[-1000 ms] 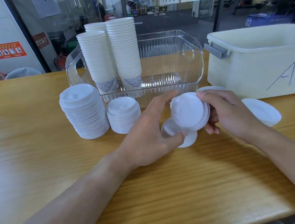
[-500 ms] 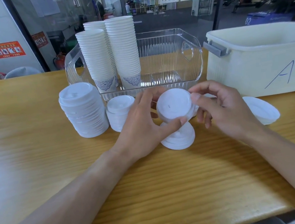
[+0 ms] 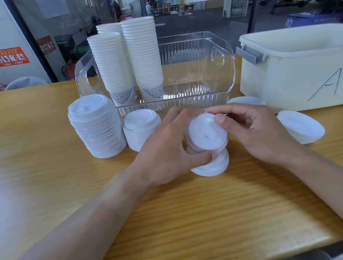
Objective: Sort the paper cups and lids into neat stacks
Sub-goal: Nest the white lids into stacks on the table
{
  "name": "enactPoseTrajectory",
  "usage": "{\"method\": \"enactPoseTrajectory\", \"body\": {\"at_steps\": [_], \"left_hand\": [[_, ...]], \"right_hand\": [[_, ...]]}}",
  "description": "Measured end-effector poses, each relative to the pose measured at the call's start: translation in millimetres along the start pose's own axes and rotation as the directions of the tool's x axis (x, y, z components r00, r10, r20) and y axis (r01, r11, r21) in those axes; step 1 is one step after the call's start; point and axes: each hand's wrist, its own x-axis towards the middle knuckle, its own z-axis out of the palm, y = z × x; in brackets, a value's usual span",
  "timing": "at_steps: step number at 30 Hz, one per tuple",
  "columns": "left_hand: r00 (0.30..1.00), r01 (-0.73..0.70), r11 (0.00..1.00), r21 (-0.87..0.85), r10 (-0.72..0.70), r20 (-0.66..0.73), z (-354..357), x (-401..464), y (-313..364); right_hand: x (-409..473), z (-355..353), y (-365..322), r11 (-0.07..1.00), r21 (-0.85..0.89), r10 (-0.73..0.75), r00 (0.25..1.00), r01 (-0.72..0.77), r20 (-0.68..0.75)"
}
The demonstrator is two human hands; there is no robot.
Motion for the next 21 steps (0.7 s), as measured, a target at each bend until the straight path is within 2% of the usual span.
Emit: {"method": "enactPoseTrajectory", "body": {"at_steps": [5, 8, 14, 18, 21], "left_hand": [[0.99, 0.06, 0.994, -0.092, -0.071, -0.12, -0.2, -0.6, 4.1], [0.986, 0.091, 0.99, -0.105, -0.104, -0.132, -4.4, -0.3, 5.3], [0.988, 0.145, 0.989, 0.011, -0.145, 0.049, 3.3, -5.7, 6.1], [0.989, 0.087, 0.973, 0.216, -0.11, 0.097, 8.7, -7.5, 4.3], [0.979, 0.07, 0.981, 0.183, -0.103, 0.179, -0.2, -6.1, 3.4]], "right_hand": [[-2.7, -4.7, -6.4, 0.998, 0.057, 0.004, 1.0, -0.004, 0.012], [-3.3, -7.9, -5.8, 1.0, 0.021, 0.001, 0.998, -0.002, 0.058], [-4.8, -8.4, -8.6, 0.999, 0.033, 0.023, 0.997, -0.026, 0.076], [-6.9, -7.0, -8.7, 0.996, -0.077, 0.068, 0.973, -0.052, 0.223], [-8.3, -8.5, -10.2, 0.986, -0.164, 0.084, 0.95, -0.036, 0.301]]}}
